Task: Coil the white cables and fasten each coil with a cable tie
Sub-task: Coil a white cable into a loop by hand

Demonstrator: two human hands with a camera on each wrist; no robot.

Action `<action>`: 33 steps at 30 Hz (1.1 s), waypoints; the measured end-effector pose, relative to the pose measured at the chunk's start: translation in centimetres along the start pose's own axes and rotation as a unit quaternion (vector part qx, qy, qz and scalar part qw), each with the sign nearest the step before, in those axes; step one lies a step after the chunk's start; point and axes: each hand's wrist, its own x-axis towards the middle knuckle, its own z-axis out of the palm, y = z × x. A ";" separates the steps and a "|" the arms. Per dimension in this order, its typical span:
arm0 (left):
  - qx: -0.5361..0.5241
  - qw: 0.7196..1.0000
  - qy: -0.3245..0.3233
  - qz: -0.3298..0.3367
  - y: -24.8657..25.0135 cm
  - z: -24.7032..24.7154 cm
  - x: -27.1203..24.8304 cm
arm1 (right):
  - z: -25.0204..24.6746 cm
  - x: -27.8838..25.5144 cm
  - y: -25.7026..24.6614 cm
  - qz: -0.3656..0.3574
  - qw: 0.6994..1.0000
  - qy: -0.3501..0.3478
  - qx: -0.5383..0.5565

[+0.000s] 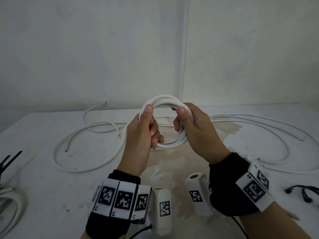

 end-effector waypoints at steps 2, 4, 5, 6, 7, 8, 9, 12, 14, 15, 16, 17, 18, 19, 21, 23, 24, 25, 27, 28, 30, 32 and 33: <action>-0.004 1.000 -0.012 -0.017 -0.1 0.4 -0.1 | -0.6 0.2 0.2 0.005 0.999 0.017 -0.027; 0.016 0.999 -0.033 -0.032 -0.1 0.5 0.0 | -1.3 0.4 0.3 0.006 0.999 0.028 -0.037; 0.033 0.998 -0.040 -0.035 -0.1 0.5 0.0 | -1.5 0.4 0.3 0.004 0.999 0.028 -0.042; 0.046 0.997 -0.044 -0.037 0.0 0.4 0.0 | -1.7 0.5 0.3 0.003 0.999 0.024 -0.046; 0.055 0.997 -0.044 -0.038 0.1 0.2 0.0 | -1.9 0.5 0.2 0.003 0.999 0.018 -0.048; 0.062 0.996 -0.044 -0.038 0.2 0.1 0.0 | -2.0 0.5 0.1 0.004 0.999 0.012 -0.049; 0.065 0.996 -0.045 -0.036 0.4 0.0 0.0 | -2.2 0.5 -0.1 0.004 0.999 0.005 -0.049; 0.064 0.996 -0.065 -0.017 1.1 -0.2 -0.2 | -2.7 0.5 -0.9 -0.007 0.999 -0.015 -0.051; 0.058 0.995 -0.084 -0.016 1.7 -0.5 -0.6 | -2.8 0.3 -1.5 -0.017 0.999 -0.030 -0.042; 0.051 0.994 -0.094 -0.022 1.9 -0.5 -0.9 | -2.9 0.2 -1.7 -0.019 0.999 -0.035 -0.037; 0.040 0.993 -0.107 -0.034 2.1 -0.5 -1.1 | -3.0 0.0 -1.8 -0.018 0.999 -0.036 -0.032; 0.019 0.991 -0.120 -0.051 2.2 -0.5 -1.4 | -3.1 0.0 -1.8 -0.016 0.999 -0.036 -0.028; -0.016 0.989 -0.131 -0.071 2.2 -0.4 -1.7 | -3.1 -0.2 -1.8 -0.014 0.999 -0.035 -0.024; -0.056 0.984 -0.141 -0.092 2.2 -0.4 -2.0 | -3.1 -0.3 -1.7 -0.010 0.999 -0.032 -0.021; -0.102 0.976 -0.154 -0.112 2.2 -0.3 -2.4 | -3.2 -0.4 -1.7 -0.001 0.999 -0.023 -0.022; -0.091 0.975 -0.164 -0.116 2.6 -0.1 -2.9 | -3.4 -0.6 -1.9 0.010 0.999 -0.023 -0.034; -0.076 0.976 -0.167 -0.114 2.9 0.0 -3.1 | -3.5 -0.7 -2.2 0.013 0.999 -0.028 -0.039; -0.059 0.979 -0.165 -0.107 3.2 0.1 -3.3 | -3.6 -0.9 -2.5 0.015 0.998 -0.035 -0.042; -0.035 0.982 -0.156 -0.096 3.7 0.3 -3.8 | -4.1 -1.1 -3.4 0.015 0.998 -0.048 -0.045; -0.032 0.983 -0.154 -0.096 4.0 0.4 -4.0 | -4.3 -1.3 -3.9 0.011 0.997 -0.056 -0.050; -0.038 0.980 -0.159 -0.109 4.5 0.5 -4.5 | -4.7 -1.6 -4.9 0.003 0.994 -0.078 -0.074; -0.032 0.977 -0.168 -0.128 5.1 0.5 -4.9 | -5.0 -2.0 -5.6 -0.003 0.990 -0.104 -0.091; -0.024 0.976 -0.166 -0.138 5.4 0.6 -5.1 | -5.0 -2.2 -5.9 -0.006 0.989 -0.118 -0.092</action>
